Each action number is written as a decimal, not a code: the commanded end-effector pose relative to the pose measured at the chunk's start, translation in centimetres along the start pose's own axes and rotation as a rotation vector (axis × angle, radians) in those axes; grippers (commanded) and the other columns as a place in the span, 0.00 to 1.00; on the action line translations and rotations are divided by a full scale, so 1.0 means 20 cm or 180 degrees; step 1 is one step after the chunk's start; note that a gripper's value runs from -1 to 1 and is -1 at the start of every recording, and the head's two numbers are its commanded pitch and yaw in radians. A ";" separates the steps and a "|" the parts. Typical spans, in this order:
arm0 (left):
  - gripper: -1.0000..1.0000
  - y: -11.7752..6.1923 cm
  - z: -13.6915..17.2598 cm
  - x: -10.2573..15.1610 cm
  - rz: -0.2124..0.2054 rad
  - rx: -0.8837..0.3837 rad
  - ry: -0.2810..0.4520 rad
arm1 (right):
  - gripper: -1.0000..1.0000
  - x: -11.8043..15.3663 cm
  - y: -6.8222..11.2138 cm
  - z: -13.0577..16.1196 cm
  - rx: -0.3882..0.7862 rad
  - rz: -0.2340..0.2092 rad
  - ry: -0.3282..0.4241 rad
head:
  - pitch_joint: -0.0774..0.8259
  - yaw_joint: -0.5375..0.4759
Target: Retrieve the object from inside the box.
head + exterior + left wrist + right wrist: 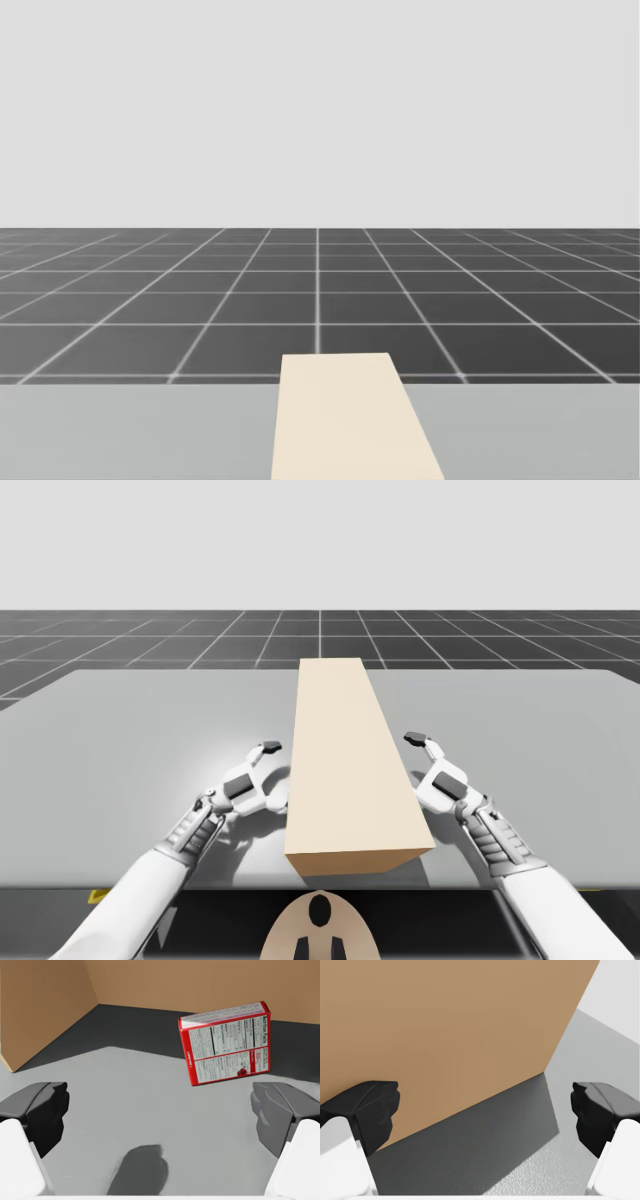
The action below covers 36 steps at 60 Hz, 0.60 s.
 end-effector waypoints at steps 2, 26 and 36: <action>0.00 -0.03 -0.11 0.04 0.0093 -0.0406 -0.0084 | 0.00 0.00 0.02 -0.02 0.0094 0.0026 -0.0037 | 0.09 0.53; 0.00 -0.03 -0.44 -0.05 0.0151 -0.0902 -0.0062 | 0.00 0.00 0.04 -0.01 0.0189 0.0139 -0.0101 | 0.09 0.51; 0.00 -0.03 -0.52 -0.08 0.0196 -0.1099 -0.0093 | 0.00 0.01 0.05 -0.01 0.0206 0.0173 -0.0110 | 0.09 0.50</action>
